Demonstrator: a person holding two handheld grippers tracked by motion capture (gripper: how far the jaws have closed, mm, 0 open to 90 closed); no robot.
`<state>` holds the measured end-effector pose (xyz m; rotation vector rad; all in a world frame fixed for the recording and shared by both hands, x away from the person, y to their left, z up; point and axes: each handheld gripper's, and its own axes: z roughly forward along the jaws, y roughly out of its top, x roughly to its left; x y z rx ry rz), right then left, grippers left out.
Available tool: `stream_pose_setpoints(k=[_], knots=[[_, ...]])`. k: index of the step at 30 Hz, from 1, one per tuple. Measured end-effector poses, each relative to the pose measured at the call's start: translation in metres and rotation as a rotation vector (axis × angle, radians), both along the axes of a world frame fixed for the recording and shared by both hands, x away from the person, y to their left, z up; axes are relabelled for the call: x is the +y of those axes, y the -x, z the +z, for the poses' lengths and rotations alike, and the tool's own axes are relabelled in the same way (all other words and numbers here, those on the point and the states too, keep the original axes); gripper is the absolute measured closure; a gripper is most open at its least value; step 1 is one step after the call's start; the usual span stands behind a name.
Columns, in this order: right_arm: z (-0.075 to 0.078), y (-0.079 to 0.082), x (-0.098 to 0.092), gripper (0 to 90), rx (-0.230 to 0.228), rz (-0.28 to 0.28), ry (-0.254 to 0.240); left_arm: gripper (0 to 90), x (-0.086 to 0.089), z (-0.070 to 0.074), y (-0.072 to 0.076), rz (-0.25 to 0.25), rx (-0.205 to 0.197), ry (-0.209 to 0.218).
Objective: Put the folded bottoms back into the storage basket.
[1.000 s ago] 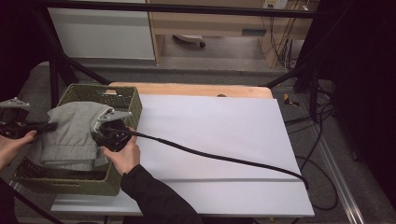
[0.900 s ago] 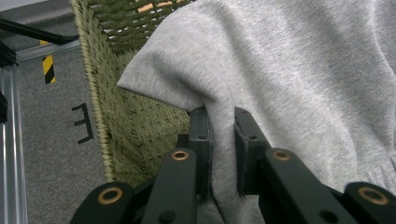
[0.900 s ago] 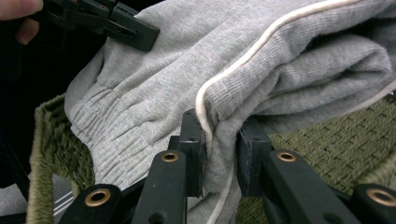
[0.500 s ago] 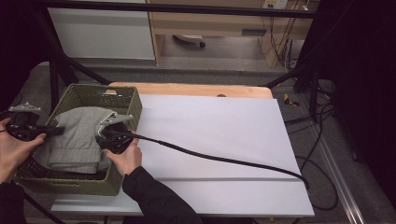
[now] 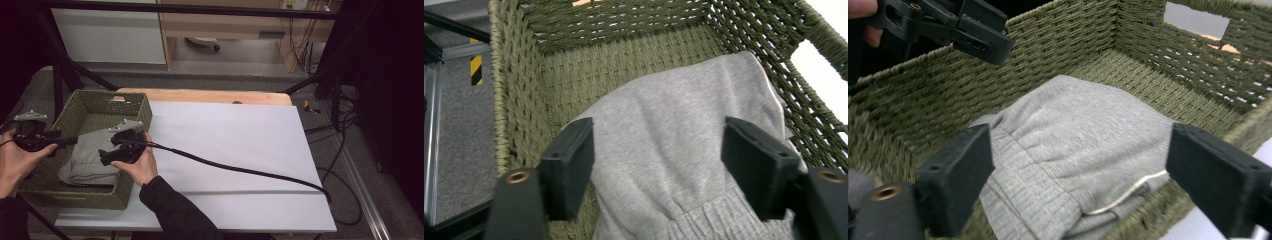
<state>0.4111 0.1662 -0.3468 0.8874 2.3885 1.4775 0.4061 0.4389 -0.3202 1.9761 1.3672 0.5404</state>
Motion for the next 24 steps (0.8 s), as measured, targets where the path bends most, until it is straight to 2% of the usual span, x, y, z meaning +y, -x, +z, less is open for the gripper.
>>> stream_pose_setpoints(k=[4, 11, 18, 24], knots=[[0.006, 0.002, -0.009, 7.3, -0.036, 0.008, 0.019, 20.1, -0.004, 0.000, 0.002, -0.004, -0.008, -0.001], [0.010, 0.002, -0.030, 5.0, -0.040, -0.004, 0.059, 12.9, -0.010, 0.003, 0.007, -0.014, -0.019, 0.005], [0.007, -0.002, -0.059, 4.3, -0.008, -0.005, 0.061, 7.9, -0.018, 0.003, 0.009, -0.033, -0.023, 0.008], [0.008, -0.002, -0.083, 3.6, -0.005, -0.010, 0.074, 5.8, -0.027, 0.003, 0.011, -0.055, -0.034, 0.008]])
